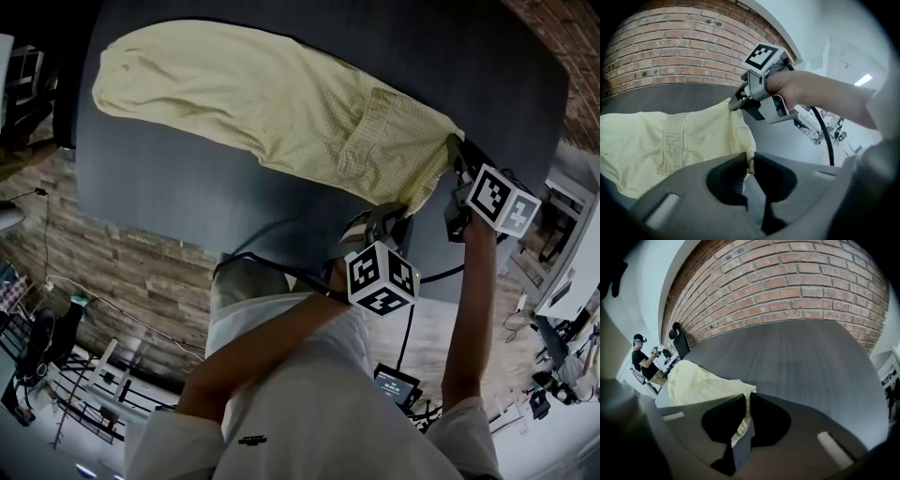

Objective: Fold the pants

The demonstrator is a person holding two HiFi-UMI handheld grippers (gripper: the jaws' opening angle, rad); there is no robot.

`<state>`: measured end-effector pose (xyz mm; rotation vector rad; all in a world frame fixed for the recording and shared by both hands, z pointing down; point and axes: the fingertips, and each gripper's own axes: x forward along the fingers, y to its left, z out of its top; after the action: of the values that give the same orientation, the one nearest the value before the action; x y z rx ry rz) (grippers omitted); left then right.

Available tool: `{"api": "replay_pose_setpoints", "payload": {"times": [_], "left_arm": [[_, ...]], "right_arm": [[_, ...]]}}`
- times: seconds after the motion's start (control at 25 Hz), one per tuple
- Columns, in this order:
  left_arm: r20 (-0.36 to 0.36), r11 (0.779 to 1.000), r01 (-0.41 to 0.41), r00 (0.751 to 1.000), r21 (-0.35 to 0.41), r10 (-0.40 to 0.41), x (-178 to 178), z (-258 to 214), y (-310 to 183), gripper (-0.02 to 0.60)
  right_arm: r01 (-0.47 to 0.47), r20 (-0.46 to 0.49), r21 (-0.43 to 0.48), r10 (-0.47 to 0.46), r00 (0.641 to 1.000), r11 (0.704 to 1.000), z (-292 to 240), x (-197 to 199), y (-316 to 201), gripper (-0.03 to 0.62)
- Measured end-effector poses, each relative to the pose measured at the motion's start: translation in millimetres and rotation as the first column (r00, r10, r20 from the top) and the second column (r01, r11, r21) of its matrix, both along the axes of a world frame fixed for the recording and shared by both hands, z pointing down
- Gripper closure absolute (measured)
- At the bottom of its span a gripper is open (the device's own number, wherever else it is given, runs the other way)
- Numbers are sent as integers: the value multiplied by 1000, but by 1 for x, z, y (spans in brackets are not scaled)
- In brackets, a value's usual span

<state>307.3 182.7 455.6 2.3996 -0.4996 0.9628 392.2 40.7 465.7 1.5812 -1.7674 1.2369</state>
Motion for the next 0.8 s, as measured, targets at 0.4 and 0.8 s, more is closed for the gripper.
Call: {"api": "replay_pose_setpoints", "payload": {"times": [0.4,0.8], "left_arm": [[-86,999,36,996,-40,-39,-24,-43,-9,548],[-145,995,104,984,-3,-104,-87,-86,-52,548]], "right_arm": [[19,-76,60,-15,997,998,-48,-20,-3,562],[19,-69,143,-9,998,989,-89,-72,-39,562]]}}
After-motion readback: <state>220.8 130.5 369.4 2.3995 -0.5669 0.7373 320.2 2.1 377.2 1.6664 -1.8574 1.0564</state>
